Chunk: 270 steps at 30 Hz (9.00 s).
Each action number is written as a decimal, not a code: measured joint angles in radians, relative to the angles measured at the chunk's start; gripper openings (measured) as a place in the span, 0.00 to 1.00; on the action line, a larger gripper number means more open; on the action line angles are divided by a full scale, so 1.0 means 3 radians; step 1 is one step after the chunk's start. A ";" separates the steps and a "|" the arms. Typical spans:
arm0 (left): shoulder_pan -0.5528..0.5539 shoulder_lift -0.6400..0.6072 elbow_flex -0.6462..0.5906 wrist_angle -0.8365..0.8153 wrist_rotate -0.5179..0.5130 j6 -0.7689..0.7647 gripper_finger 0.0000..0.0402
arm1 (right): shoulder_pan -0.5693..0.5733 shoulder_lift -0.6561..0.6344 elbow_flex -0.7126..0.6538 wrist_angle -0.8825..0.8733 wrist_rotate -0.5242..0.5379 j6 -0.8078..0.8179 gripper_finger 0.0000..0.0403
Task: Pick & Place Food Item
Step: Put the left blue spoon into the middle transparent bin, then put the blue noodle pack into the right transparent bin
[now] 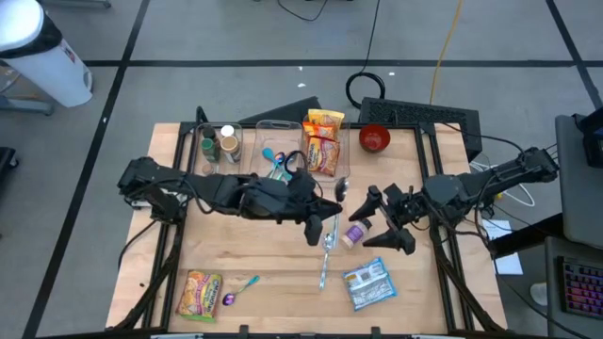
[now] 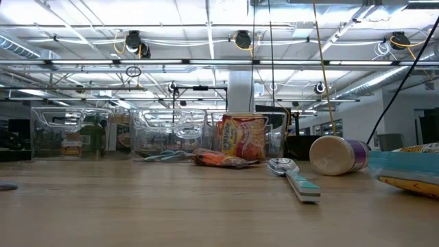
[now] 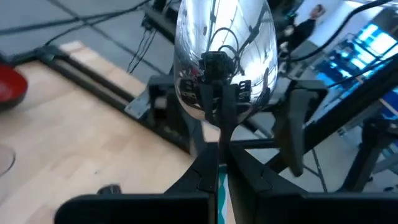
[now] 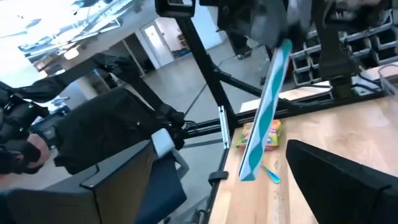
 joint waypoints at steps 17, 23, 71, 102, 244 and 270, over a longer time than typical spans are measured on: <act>0.0000 0.0001 0.0000 0.0711 0.0262 0.0664 0.03 | 0.0002 0.0240 0.0000 0.0574 -0.0266 0.0075 0.90; 0.0000 0.0003 0.0000 0.0811 0.0242 0.0701 0.03 | 0.0001 0.0442 -0.0001 0.0878 -0.0258 0.0125 0.90; 0.0104 0.0019 0.0000 0.0814 0.0264 0.0346 0.32 | -0.0269 0.0535 -0.0001 0.1069 -0.0258 0.0119 0.08; 0.0314 0.0126 0.0003 0.0668 0.0350 0.0287 0.10 | -0.0615 0.0418 -0.0008 0.1157 -0.0404 0.0220 0.08; 0.2599 0.0673 -0.0249 -0.2924 0.1953 0.0454 0.34 | -0.0272 -0.0282 -0.1074 0.1050 0.1677 0.0552 0.52; -0.0069 -0.0977 -0.1061 0.1251 0.0021 0.1316 0.34 | -0.0274 -0.0260 -0.1074 0.1301 0.1761 0.0811 0.52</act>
